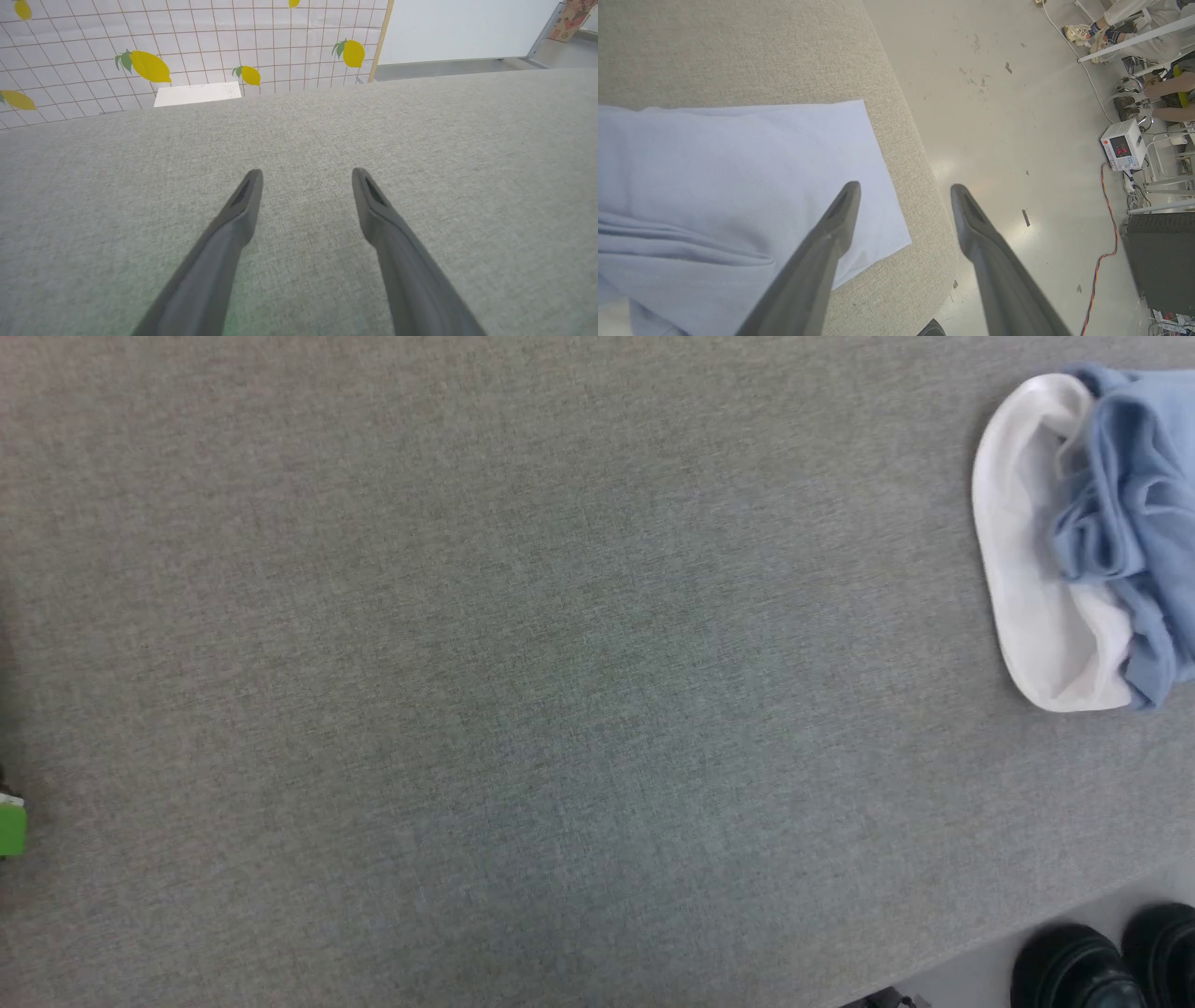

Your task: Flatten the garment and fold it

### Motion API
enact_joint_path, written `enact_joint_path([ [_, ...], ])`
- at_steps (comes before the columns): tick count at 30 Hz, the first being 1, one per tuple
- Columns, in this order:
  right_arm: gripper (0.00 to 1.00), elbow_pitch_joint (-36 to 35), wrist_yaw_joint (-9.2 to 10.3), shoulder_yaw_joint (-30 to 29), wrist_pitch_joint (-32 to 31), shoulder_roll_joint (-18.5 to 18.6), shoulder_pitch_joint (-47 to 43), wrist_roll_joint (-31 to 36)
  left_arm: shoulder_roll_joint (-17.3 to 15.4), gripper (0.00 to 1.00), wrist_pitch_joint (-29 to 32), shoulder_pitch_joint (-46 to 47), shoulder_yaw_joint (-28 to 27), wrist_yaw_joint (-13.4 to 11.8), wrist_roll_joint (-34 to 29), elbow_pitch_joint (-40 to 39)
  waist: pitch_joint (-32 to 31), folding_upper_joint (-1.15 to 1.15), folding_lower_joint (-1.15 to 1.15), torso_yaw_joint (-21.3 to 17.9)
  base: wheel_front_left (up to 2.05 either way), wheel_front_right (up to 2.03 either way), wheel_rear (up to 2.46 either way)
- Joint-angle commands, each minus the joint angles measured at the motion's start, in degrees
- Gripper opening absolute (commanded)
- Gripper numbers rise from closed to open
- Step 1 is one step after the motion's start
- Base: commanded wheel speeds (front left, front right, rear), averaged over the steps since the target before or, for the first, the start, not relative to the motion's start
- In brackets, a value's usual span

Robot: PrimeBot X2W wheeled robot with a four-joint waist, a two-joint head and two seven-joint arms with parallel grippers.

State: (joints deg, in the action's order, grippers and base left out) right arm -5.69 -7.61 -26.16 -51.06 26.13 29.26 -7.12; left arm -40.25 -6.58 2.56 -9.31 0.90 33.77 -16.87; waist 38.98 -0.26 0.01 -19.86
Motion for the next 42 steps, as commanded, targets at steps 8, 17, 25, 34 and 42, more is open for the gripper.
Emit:
enact_joint_path([
  [8, 1.00, -2.91, 0.12, 2.94, 6.73, 0.76, 4.46, -4.67, 2.20, 1.00, -1.54, 0.35, 2.20, -1.05, -0.25, 2.86, -7.26, 0.26, -0.01, 1.80, 0.00, 0.00, 0.00],
  [17, 1.00, 1.62, 0.12, 15.28, 30.42, -2.49, 7.98, -9.02, 9.67, 1.00, -6.04, 1.94, 6.62, -2.04, -0.17, 12.50, -21.14, 0.26, -0.01, 5.67, 0.00, 0.00, 0.00],
  [25, 1.00, 3.73, 0.12, 19.38, 46.01, -9.99, 4.41, -5.39, 14.33, 1.00, -7.50, 2.38, 8.98, -2.55, -0.89, 17.56, -29.23, 0.26, -0.01, 9.82, 0.00, 0.00, 0.00],
  [34, 1.00, 3.06, 0.12, 18.66, 58.08, -21.28, -6.15, -1.16, 18.10, 1.00, -8.19, 1.26, 9.56, -3.35, -1.80, 20.44, -35.54, 0.26, -0.01, 14.98, 0.00, 0.00, 0.00],
  [42, 1.00, 4.85, 0.12, 17.95, 63.21, -23.19, -16.16, -3.98, 20.40, 1.00, -8.32, -0.28, 10.14, -3.47, -2.26, 21.69, -38.74, 0.26, -0.01, 17.21, 0.00, 0.00, 0.00],
])
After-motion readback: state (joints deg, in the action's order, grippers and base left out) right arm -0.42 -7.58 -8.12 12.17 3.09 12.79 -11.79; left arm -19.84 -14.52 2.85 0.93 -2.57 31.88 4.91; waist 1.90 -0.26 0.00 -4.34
